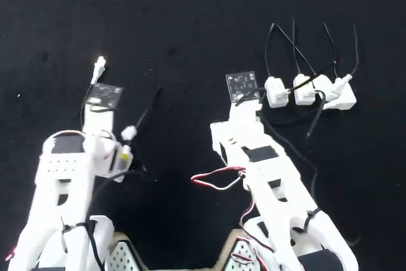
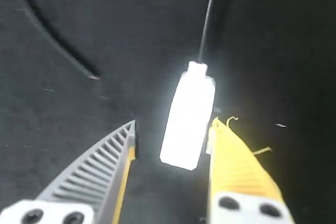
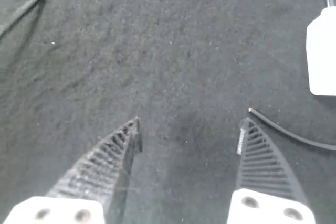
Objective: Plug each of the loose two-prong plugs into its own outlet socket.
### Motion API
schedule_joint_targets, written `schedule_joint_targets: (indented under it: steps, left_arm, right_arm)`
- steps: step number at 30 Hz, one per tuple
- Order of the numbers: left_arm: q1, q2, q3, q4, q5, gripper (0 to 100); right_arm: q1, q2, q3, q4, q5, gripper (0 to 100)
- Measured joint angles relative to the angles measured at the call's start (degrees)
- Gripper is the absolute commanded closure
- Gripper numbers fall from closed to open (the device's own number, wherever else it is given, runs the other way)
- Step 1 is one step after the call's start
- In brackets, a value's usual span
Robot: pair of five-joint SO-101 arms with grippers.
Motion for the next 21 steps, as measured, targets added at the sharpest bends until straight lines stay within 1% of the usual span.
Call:
schedule_joint_targets:
  steps: [4,10,13,17,19,21]
  left_arm:
    - [-8.3,-0.5,0.0,-1.7,-5.2,78]
    - [-16.9,-0.5,-3.3,-2.4,-6.2,78]
    - [-18.4,-0.5,-3.0,-6.7,-7.9,78]
    - [-19.5,-0.5,2.0,-14.6,-10.5,78]
    - [-19.0,-0.5,5.4,-15.4,-10.8,79]
    - [-16.7,-0.5,7.7,-14.2,-10.8,79]
  right_arm:
    - [0.0,0.0,0.0,0.0,0.0,72.3]
    - [0.0,0.0,0.0,0.0,0.0,72.3]
    - [0.0,0.0,0.0,0.0,0.0,72.3]
    - [0.0,0.0,0.0,0.0,0.0,72.3]
    - [-0.1,0.0,0.0,0.0,0.0,72.3]
    - [-0.1,0.0,0.0,0.0,0.0,72.3]
